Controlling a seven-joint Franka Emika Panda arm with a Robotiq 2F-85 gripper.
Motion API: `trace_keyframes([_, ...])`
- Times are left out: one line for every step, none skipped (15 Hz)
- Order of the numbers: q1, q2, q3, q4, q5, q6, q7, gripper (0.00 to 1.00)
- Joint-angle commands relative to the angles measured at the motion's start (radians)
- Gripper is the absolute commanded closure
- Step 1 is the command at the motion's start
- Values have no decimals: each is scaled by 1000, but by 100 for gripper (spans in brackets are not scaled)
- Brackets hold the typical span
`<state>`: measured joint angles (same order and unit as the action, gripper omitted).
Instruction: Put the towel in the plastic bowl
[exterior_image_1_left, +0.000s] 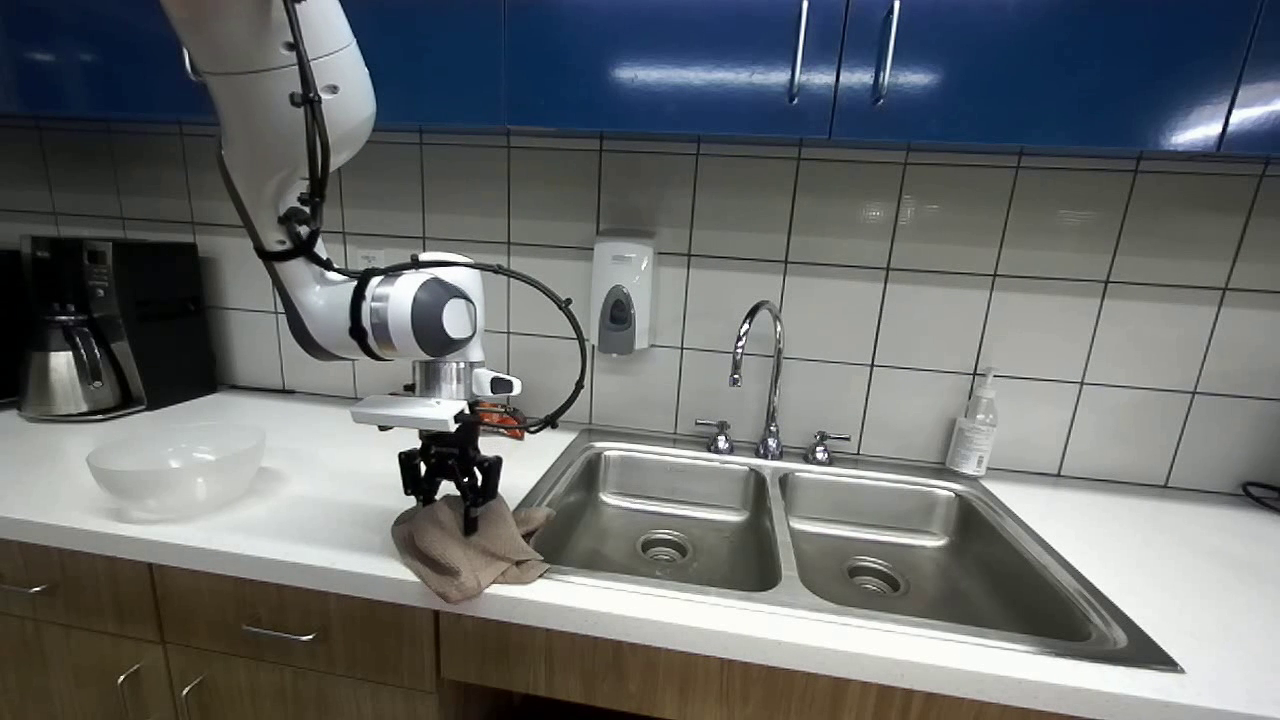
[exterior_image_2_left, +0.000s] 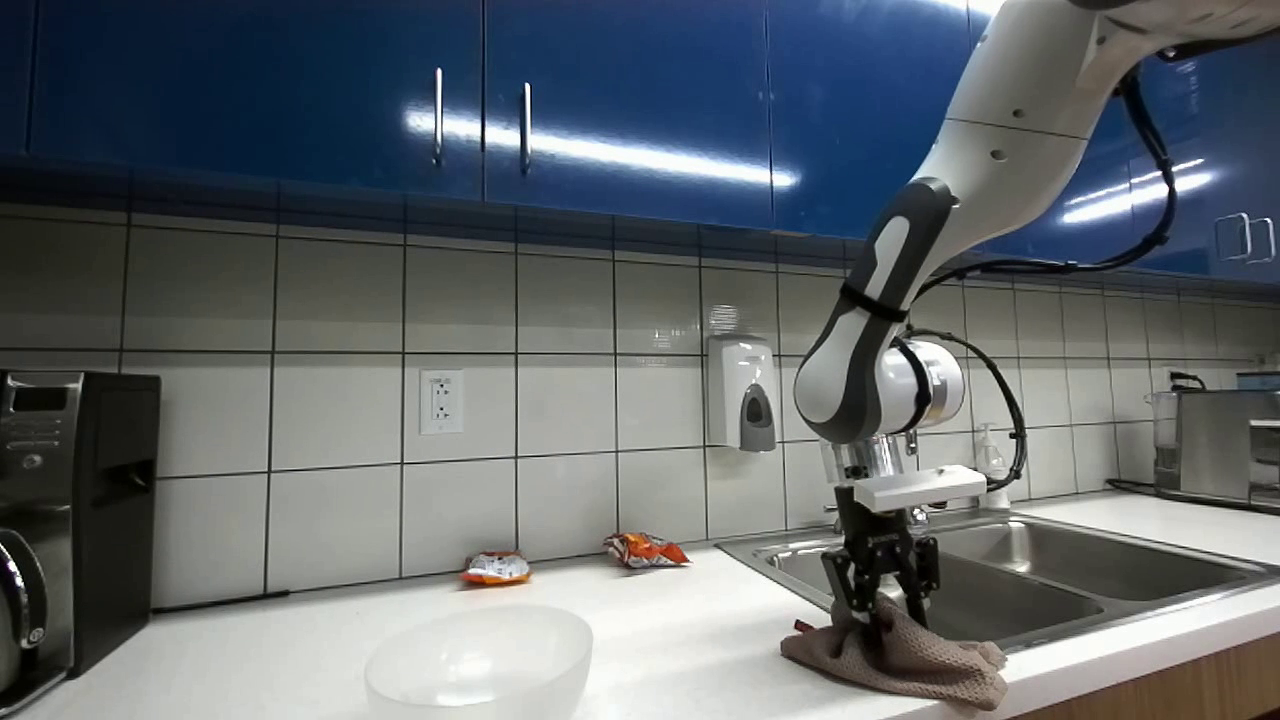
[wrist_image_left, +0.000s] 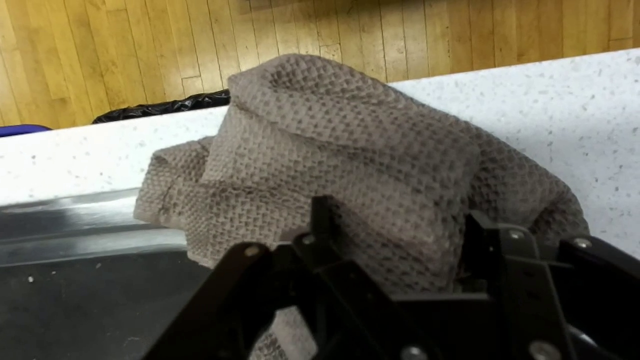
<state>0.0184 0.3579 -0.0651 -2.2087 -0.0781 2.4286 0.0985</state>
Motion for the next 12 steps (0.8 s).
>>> trace_keyframes([-10, -16, 12, -4, 16, 7, -7, 67])
trace_keyframes([-11, -19, 14, -6, 19, 9, -10, 75])
trace_keyframes([-12, -20, 15, -6, 20, 9, -11, 82])
trace_keyframes([-12, -21, 15, -7, 21, 10, -11, 91])
trace_keyframes([-12, -21, 15, -7, 21, 10, -12, 97])
trace_keyframes([-13, -24, 16, -9, 23, 9, -13, 100])
trace_keyframes([-13, -29, 16, -13, 25, 10, -14, 100])
trace_keyframes([-13, -41, 17, -21, 28, 7, -16, 100])
trace_keyframes([-7, -68, 10, -35, 14, 3, -4, 98])
trace_keyframes([-11, -100, 12, -48, 25, -4, -7, 98])
trace_keyframes([-14, -130, 14, -59, 34, -12, -9, 98])
trace_keyframes([-15, -161, 14, -71, 40, -13, -5, 98])
